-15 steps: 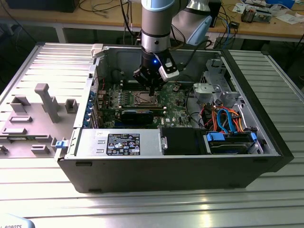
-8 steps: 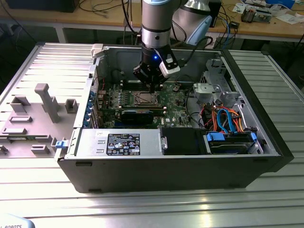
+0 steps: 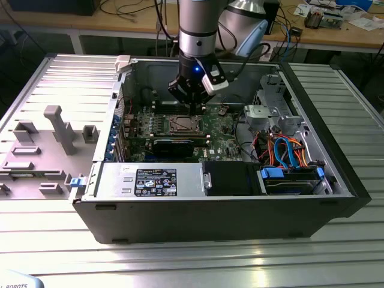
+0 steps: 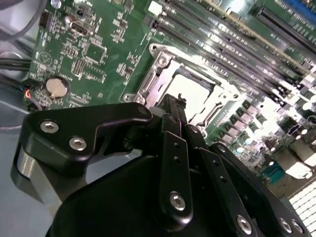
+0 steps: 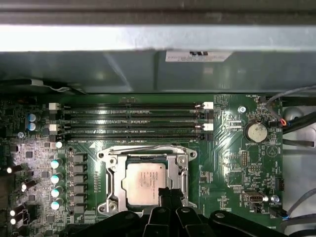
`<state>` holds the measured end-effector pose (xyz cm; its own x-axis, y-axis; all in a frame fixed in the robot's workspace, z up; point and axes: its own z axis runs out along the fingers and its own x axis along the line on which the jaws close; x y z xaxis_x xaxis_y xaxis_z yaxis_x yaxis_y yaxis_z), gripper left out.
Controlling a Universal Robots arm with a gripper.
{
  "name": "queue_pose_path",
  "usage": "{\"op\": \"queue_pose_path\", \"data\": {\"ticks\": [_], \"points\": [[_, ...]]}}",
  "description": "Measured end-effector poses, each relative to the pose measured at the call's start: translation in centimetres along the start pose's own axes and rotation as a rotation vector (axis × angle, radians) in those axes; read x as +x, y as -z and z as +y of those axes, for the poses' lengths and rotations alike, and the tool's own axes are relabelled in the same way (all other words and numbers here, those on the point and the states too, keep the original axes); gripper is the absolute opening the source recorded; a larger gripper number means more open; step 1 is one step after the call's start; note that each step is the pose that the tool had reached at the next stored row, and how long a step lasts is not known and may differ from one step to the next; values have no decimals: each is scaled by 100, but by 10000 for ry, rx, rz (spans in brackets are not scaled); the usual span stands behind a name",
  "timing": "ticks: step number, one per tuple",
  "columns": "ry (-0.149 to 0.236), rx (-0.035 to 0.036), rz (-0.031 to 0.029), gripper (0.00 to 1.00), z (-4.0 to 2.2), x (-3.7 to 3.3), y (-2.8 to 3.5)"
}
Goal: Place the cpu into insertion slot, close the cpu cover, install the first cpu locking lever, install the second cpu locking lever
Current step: 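Install the second cpu locking lever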
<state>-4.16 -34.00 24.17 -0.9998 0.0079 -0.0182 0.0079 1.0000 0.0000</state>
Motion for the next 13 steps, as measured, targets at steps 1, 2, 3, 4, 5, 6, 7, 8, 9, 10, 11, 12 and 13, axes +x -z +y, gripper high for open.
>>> {"op": "queue_pose_path", "data": {"ticks": [1, 2, 3, 4, 5, 6, 7, 8, 9, 10, 11, 12, 13], "points": [[0, -27, 0, 11, -30, 0, -2], [0, -83, 1, 11, -58, -1, -4], [-4, -254, 2, 11, -89, -1, -4], [-7, -402, 3, 11, -108, -1, -4], [-10, -579, 4, 11, -132, -1, -4], [-10, -585, 3, 11, -142, -1, -4], [-12, -585, 4, 11, -143, -1, -4], [-10, -584, 4, 11, -151, -1, -4], [-10, -585, 4, 11, -157, -1, -5], [-10, -584, 4, 11, -157, -1, -5], [-10, -584, 5, 11, -158, -1, -5], [-10, -584, 4, 11, -158, -1, -5], [-10, -584, 5, 11, -159, -1, -5]]}}
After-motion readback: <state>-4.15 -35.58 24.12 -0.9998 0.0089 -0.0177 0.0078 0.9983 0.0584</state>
